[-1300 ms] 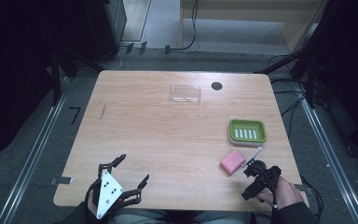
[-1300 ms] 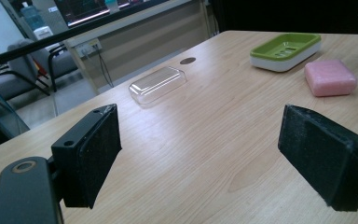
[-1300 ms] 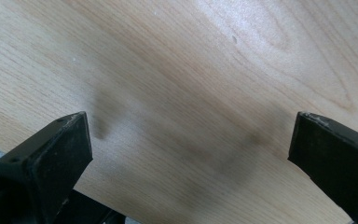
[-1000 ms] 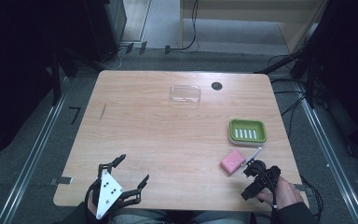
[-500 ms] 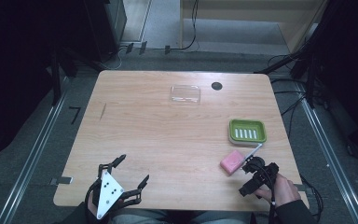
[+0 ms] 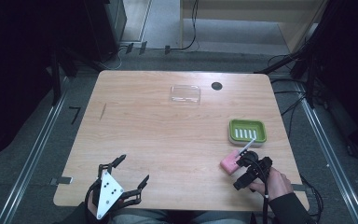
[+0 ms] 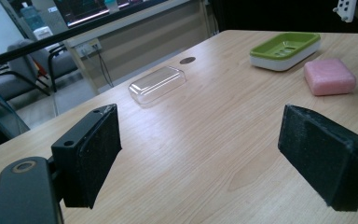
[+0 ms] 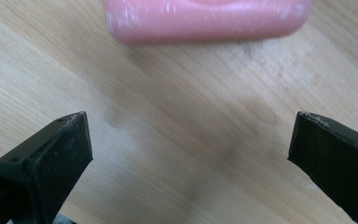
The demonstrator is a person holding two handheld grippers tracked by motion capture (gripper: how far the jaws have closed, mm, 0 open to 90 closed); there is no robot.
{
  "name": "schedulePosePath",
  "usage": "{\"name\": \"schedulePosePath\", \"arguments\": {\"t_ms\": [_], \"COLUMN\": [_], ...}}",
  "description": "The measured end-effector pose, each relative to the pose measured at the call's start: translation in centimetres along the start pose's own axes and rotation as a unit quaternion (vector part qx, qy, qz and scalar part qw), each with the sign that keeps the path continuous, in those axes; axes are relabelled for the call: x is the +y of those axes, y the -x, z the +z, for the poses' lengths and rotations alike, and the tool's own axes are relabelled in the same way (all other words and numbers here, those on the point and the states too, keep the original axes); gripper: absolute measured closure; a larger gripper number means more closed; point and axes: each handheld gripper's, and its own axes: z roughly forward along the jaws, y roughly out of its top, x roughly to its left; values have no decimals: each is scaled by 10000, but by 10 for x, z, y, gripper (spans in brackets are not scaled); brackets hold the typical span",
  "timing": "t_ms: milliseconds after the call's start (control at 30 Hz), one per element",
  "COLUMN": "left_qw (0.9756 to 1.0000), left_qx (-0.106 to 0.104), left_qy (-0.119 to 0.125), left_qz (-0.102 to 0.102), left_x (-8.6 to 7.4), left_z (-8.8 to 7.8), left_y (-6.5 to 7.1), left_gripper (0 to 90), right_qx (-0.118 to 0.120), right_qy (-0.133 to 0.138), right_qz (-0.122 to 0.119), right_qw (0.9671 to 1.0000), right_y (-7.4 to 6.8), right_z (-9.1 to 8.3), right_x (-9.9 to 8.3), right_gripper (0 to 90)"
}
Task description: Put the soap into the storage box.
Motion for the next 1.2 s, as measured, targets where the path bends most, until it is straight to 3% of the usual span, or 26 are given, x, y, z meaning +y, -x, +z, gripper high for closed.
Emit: {"name": "schedulePosePath", "arguments": {"t_ms": [1200], "left_qw": [10000], "left_qx": [-8], "left_qy": [12], "left_qz": [-5], "left_x": [0], "left_z": [0], "left_y": [-1], "left_gripper": [136], "right_qx": [4], "right_qy": [20], "right_qz": [-140], "right_qw": [9999], "right_y": [-1], "right_z": [8], "right_x": [54], "right_gripper": [0]}}
